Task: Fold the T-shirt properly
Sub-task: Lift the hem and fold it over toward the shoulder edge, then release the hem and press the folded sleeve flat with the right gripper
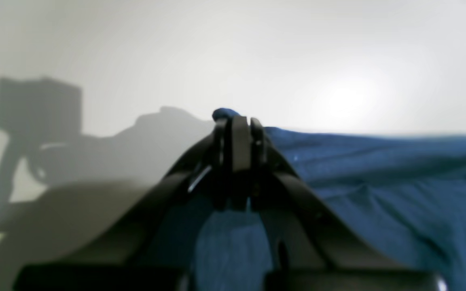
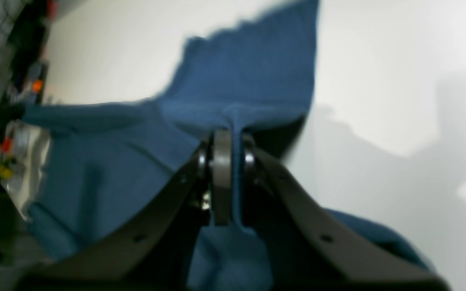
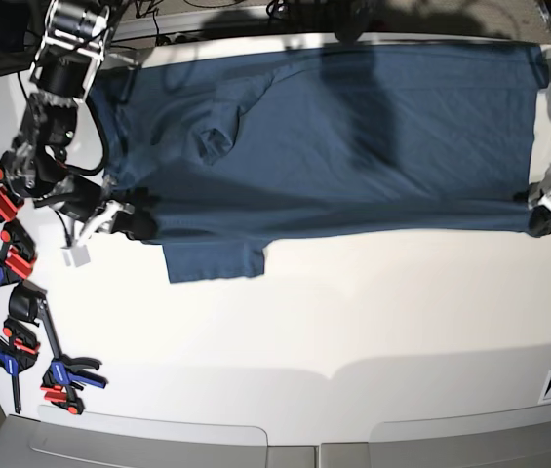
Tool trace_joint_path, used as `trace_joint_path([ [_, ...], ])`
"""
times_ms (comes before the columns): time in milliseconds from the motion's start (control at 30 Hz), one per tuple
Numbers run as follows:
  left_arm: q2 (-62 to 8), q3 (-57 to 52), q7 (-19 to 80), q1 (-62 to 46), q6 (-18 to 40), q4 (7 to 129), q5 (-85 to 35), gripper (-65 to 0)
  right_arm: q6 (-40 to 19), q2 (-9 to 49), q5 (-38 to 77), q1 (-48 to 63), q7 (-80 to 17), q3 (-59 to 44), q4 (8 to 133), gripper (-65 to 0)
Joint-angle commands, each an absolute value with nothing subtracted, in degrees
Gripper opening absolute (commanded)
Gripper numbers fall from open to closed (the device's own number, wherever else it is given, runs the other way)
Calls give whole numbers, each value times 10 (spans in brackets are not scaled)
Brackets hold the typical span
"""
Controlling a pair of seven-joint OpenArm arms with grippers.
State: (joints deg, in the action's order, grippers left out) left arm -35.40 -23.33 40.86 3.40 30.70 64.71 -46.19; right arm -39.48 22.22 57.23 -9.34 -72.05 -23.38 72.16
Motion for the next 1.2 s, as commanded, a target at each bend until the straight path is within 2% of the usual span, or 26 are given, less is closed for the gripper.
trace_joint_path([
  [0, -370, -250, 397, 28, 311, 673, -470, -650, -400, 233, 602, -93, -725, -251, 752, -650],
  [200, -370, -310, 430, -63, 311, 743, -498, -650, -400, 233, 650, -21, -768, -331, 848, -650],
  [500, -370, -334, 473, -155, 311, 750, -517, -650, -400, 233, 649, 70, -781, -354, 857, -650],
  [733, -370, -334, 482, -171, 311, 750, -511, -650, -400, 233, 639, 120, -785, -354, 856, -650],
  [967, -370, -334, 482, -171, 311, 750, -511, -650, -400, 232, 630, 122, -782, -354, 856, -650],
  [1000, -371, -334, 482, -171, 311, 750, -511, -595, -400, 232, 630, 122, -781, -353, 856, -600],
  [1067, -374, -334, 479, -171, 311, 751, -511, -466, -400, 232, 632, 122, -772, -354, 857, -456],
  [1100, -377, -334, 477, -171, 311, 752, -511, -431, -400, 235, 640, 122, -769, -354, 857, -419],
  [1167, -385, -334, 478, -171, 311, 763, -511, -417, -400, 242, 674, 119, -769, -354, 861, -412],
])
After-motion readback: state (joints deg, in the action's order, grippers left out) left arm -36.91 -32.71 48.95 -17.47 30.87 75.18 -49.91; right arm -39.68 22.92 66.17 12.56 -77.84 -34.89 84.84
